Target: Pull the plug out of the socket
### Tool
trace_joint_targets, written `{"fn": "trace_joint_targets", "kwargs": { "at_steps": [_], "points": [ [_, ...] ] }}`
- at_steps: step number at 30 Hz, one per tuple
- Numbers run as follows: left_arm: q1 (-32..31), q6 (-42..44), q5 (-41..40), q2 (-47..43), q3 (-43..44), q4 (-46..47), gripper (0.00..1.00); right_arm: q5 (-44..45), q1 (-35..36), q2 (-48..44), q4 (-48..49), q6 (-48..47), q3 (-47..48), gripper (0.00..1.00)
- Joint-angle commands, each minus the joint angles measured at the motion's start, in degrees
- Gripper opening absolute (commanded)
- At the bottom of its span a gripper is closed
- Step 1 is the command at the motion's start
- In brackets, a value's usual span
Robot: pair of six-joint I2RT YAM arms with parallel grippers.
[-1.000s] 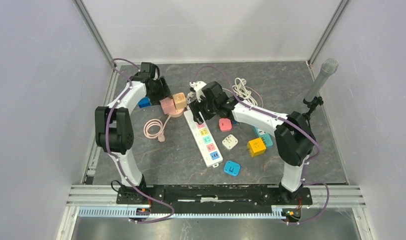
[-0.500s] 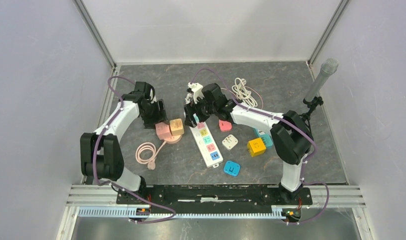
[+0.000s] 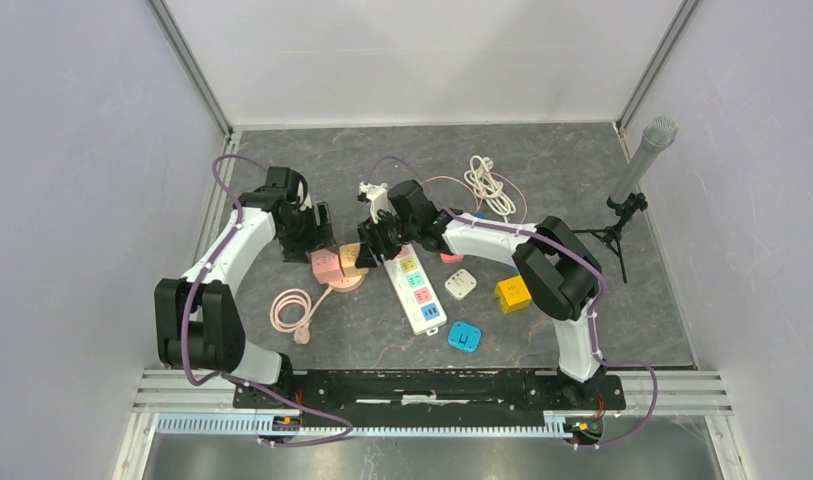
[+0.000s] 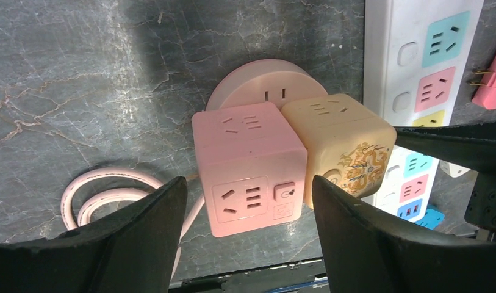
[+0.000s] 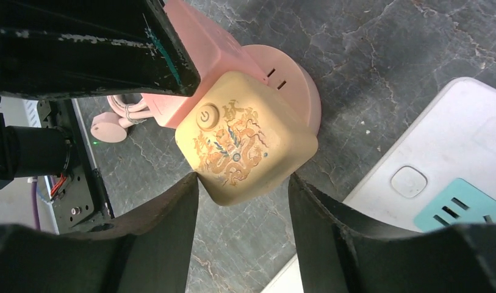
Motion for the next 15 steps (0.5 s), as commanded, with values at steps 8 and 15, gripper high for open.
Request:
{"fn": "trace_joint_targets", "kwargs": {
  "at_steps": [8, 15],
  "points": [
    [-0.4, 0.3, -1.5, -2.9, -0.3, -0.9, 0.79, 4.4, 0.0, 1.3, -1.3, 0.6, 0.7, 0.60],
    [-0.4, -0.1, -1.0, -1.0, 2.1, -2.6, 0.76, 5.0, 0.0, 2.7, -0.1, 3.2, 4.0, 0.66]
  ]
}}
